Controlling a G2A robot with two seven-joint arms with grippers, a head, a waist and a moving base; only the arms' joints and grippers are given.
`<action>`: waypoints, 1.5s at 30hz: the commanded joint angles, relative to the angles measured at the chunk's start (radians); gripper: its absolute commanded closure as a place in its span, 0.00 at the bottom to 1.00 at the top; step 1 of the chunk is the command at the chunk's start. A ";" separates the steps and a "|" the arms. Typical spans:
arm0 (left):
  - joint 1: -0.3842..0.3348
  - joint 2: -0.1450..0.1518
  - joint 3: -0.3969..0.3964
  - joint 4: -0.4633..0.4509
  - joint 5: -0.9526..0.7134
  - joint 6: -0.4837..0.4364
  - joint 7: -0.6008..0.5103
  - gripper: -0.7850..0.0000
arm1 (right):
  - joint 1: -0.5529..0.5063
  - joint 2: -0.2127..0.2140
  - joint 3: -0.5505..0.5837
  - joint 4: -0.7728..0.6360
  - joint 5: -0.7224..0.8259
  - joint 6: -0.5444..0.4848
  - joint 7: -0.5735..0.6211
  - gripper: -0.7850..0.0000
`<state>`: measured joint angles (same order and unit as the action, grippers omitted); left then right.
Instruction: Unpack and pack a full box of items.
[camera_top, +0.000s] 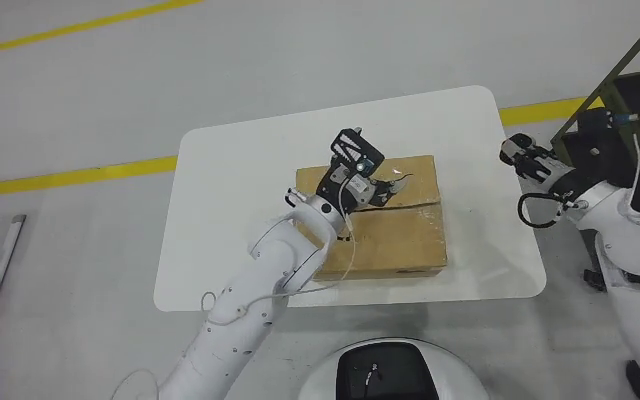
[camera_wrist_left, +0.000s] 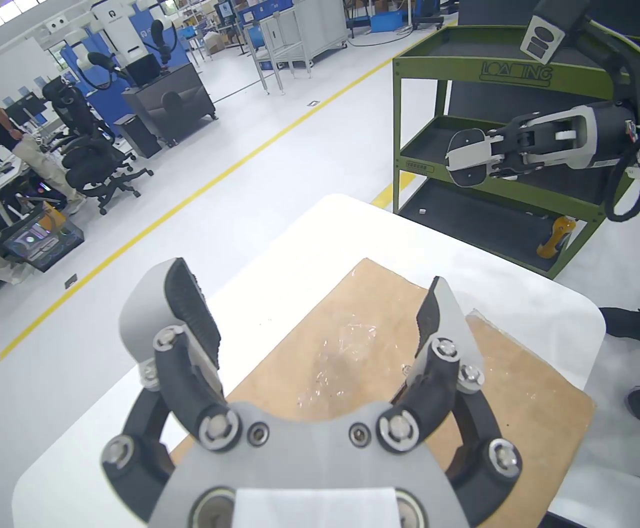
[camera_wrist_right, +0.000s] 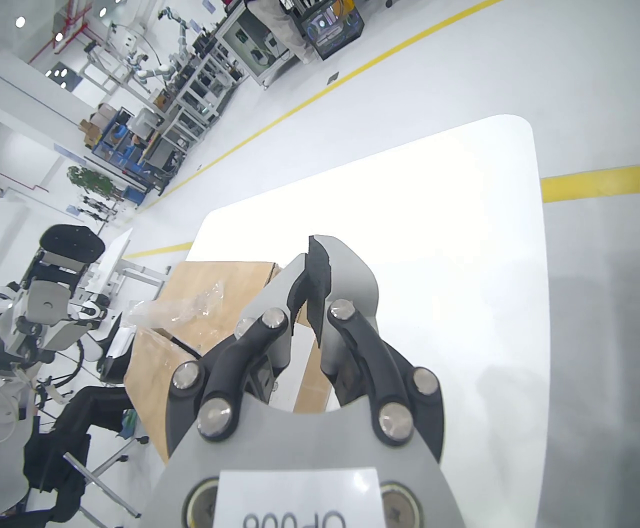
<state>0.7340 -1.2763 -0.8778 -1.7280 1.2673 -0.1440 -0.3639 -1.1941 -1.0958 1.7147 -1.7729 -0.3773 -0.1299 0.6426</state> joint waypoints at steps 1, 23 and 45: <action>0.000 0.000 -0.013 -0.010 0.016 0.001 -0.010 0.00 | 0.004 0.004 0.004 0.003 0.033 -0.051 0.039 0.00; 0.453 0.098 -0.545 -0.339 0.307 -0.059 -0.267 0.00 | 0.376 0.016 -0.222 0.227 0.553 0.103 0.533 0.00; 0.453 0.098 -0.545 -0.339 0.307 -0.059 -0.267 0.00 | 0.490 0.010 -0.400 0.336 0.387 0.092 0.520 0.52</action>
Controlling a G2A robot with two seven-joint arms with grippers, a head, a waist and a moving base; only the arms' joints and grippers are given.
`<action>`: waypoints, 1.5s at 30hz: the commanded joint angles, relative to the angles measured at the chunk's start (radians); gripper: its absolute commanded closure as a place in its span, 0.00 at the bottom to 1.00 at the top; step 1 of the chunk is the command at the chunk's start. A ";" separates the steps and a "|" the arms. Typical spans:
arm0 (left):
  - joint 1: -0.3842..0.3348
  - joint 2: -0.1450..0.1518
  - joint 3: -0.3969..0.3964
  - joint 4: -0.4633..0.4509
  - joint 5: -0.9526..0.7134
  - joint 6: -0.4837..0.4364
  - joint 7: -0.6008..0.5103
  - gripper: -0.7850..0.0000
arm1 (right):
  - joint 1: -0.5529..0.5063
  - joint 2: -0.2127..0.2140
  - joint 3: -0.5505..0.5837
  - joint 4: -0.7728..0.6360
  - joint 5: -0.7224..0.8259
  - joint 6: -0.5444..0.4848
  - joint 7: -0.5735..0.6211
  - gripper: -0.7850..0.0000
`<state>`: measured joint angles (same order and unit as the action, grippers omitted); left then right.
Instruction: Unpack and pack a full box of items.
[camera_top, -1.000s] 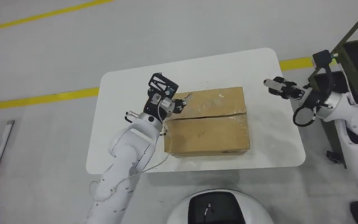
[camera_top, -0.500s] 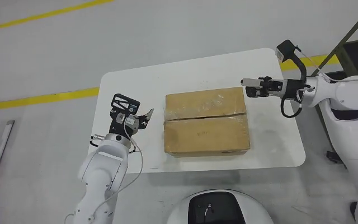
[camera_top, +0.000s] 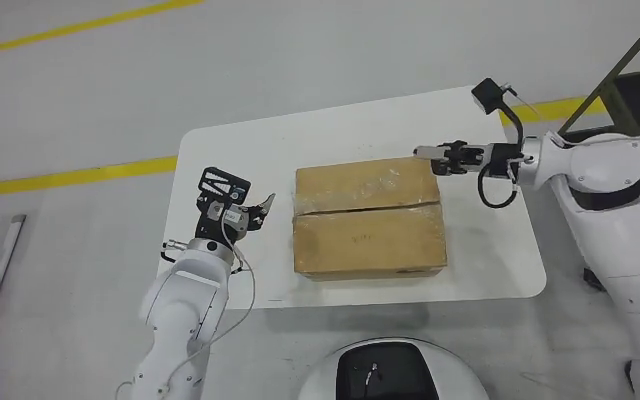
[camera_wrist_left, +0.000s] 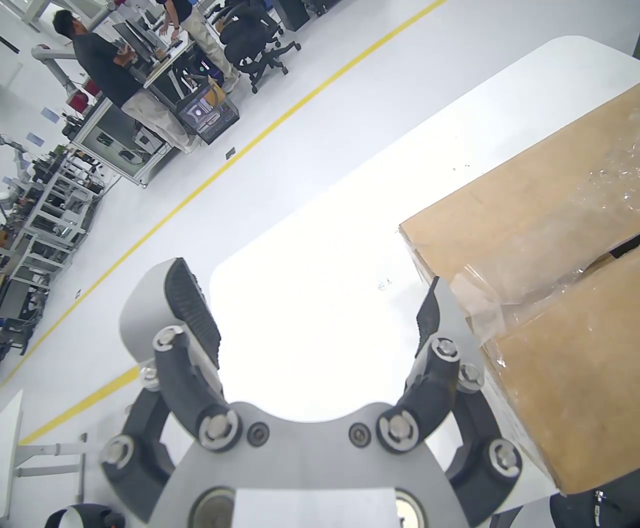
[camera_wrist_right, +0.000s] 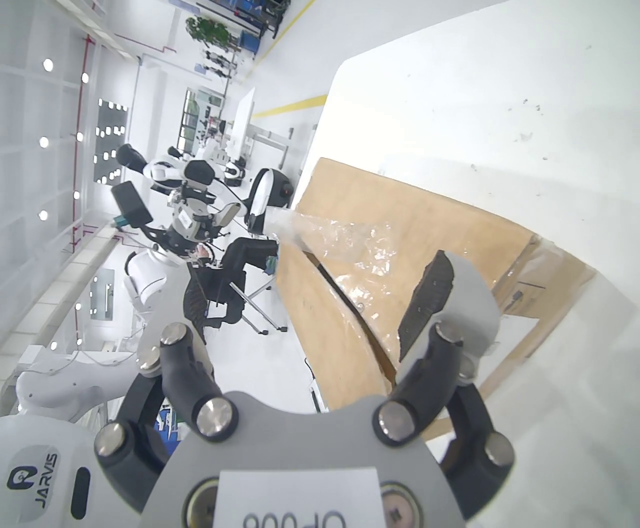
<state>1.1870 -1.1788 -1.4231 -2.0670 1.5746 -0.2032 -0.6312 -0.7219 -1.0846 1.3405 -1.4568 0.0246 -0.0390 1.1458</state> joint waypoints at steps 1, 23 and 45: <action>0.000 0.000 0.000 0.000 0.000 0.000 0.000 0.00 | 0.040 -0.004 -0.046 0.039 -0.031 -0.004 0.021 0.53; 0.000 0.000 0.000 0.000 0.000 0.000 0.000 0.00 | 0.241 -0.047 -0.290 0.279 -0.115 -0.052 0.039 0.55; 0.000 0.000 0.000 0.000 0.000 0.000 0.000 0.00 | 0.348 -0.060 -0.377 0.354 -0.252 -0.096 0.040 0.51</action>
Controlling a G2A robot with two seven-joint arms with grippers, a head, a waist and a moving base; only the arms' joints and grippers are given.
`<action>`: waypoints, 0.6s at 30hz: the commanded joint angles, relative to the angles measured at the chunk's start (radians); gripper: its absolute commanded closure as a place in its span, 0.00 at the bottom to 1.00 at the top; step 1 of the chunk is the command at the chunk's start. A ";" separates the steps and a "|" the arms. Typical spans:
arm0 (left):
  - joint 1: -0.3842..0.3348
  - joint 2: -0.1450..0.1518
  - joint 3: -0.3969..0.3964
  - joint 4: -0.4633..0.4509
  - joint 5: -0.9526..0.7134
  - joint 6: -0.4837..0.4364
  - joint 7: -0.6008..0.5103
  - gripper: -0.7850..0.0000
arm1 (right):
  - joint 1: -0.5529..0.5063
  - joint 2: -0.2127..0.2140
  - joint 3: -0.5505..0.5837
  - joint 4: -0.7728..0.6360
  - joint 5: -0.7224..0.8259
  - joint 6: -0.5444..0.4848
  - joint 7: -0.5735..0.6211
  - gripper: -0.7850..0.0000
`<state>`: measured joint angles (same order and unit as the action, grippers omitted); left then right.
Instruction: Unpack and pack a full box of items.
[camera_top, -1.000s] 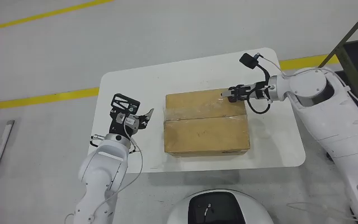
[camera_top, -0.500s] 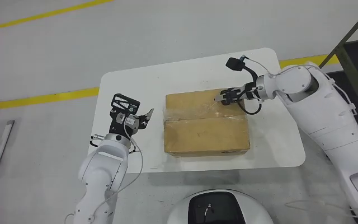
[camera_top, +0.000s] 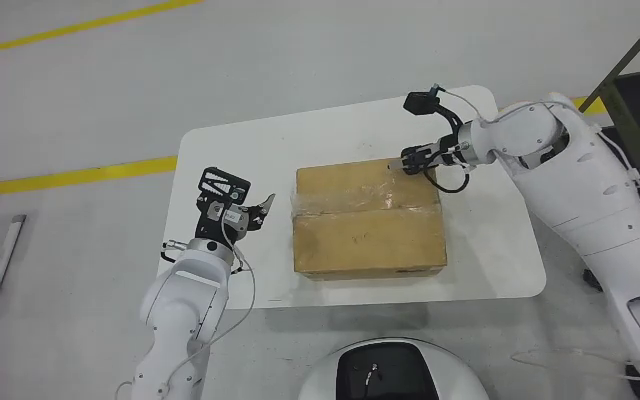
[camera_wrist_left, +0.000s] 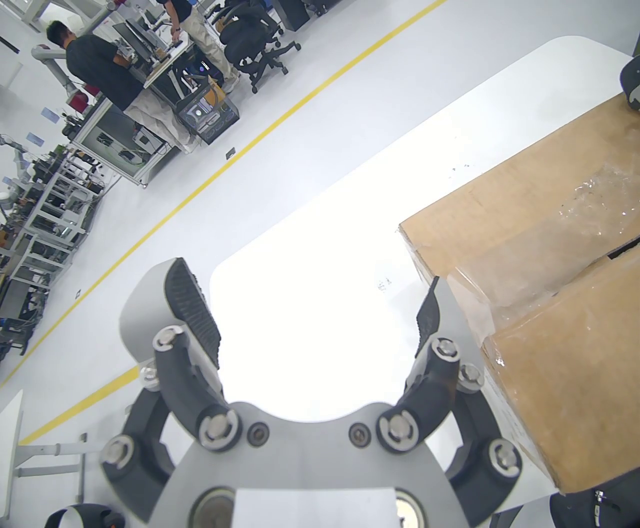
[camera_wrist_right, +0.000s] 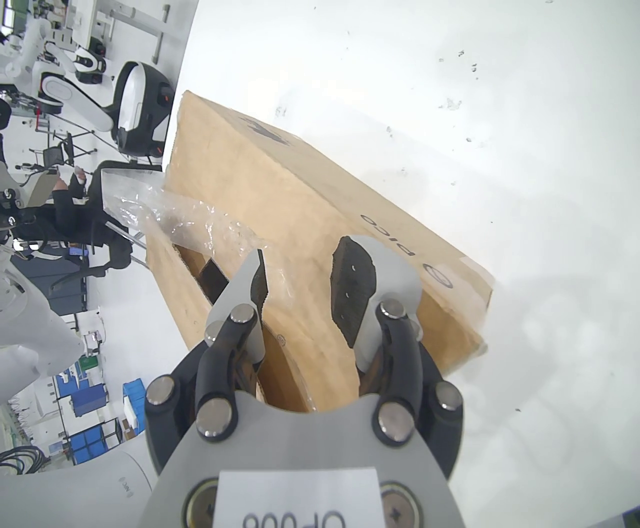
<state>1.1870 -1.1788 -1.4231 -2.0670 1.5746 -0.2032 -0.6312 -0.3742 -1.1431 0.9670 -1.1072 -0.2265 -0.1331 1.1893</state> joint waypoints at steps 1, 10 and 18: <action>0.000 0.000 0.000 0.000 0.000 0.000 0.000 0.00 | 0.001 -0.003 -0.011 0.006 0.000 -0.006 -0.003 0.51; 0.000 0.000 0.000 0.000 0.000 0.000 0.000 0.00 | 0.017 -0.026 -0.074 0.019 0.027 -0.041 0.004 0.53; 0.000 0.000 0.000 0.000 0.000 0.000 0.000 0.00 | 0.038 -0.041 -0.114 0.032 0.028 -0.066 0.020 0.67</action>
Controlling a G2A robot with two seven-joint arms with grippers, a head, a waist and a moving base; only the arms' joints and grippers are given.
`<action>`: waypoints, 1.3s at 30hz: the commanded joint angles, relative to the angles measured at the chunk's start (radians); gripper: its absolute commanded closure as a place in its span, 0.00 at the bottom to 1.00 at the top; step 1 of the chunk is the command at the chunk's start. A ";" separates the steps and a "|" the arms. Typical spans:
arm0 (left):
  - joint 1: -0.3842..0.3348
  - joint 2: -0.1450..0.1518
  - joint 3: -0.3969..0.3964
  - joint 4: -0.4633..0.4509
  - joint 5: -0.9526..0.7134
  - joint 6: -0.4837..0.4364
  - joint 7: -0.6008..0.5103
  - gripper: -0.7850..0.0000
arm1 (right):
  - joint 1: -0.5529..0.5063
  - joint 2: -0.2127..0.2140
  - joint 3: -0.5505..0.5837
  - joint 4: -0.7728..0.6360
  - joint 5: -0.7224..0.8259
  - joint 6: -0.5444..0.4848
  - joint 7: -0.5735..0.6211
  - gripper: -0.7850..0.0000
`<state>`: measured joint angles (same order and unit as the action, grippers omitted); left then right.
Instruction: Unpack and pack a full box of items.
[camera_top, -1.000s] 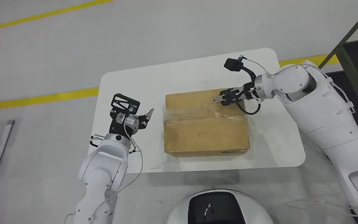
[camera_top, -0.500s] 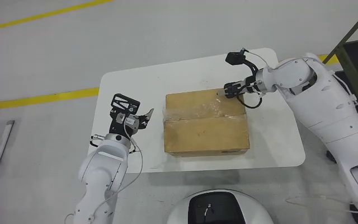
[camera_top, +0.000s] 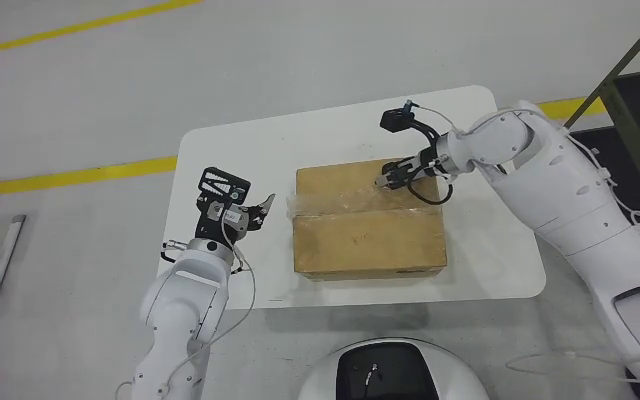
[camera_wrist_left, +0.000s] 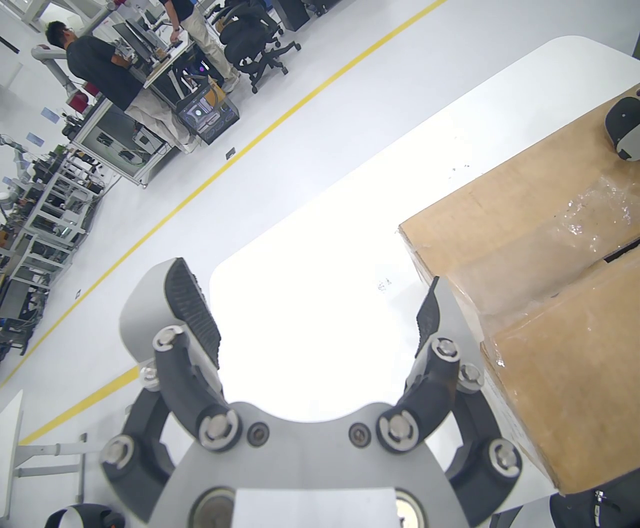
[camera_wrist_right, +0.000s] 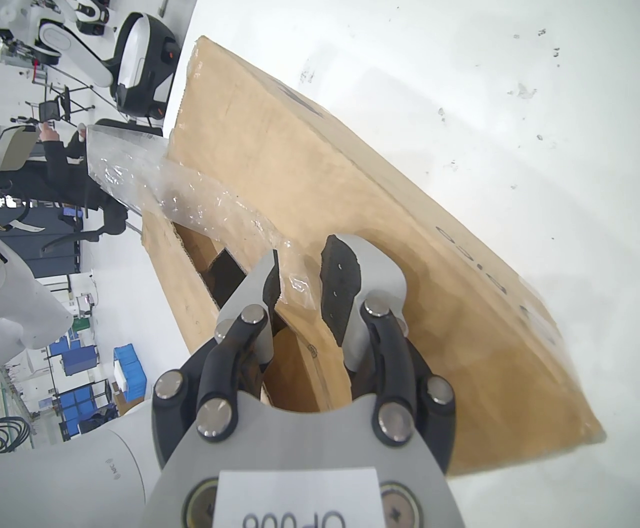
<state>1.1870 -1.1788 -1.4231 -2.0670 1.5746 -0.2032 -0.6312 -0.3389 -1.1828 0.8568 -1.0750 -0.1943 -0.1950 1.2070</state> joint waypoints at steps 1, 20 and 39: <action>0.000 0.000 0.000 0.000 0.000 0.000 0.000 0.00 | 0.005 -0.002 -0.007 0.003 -0.007 -0.008 0.004 0.69; 0.000 0.000 0.000 0.000 0.000 0.000 0.000 0.00 | 0.020 -0.012 -0.005 0.018 0.053 -0.015 0.007 1.00; 0.000 0.000 0.000 0.000 0.000 0.000 0.000 0.00 | -0.022 0.047 0.210 -0.165 0.282 0.130 0.119 1.00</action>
<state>1.1870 -1.1788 -1.4231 -2.0670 1.5746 -0.2032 -0.6312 -0.3535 -1.1391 1.0522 -1.2310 0.0655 -0.0774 1.3244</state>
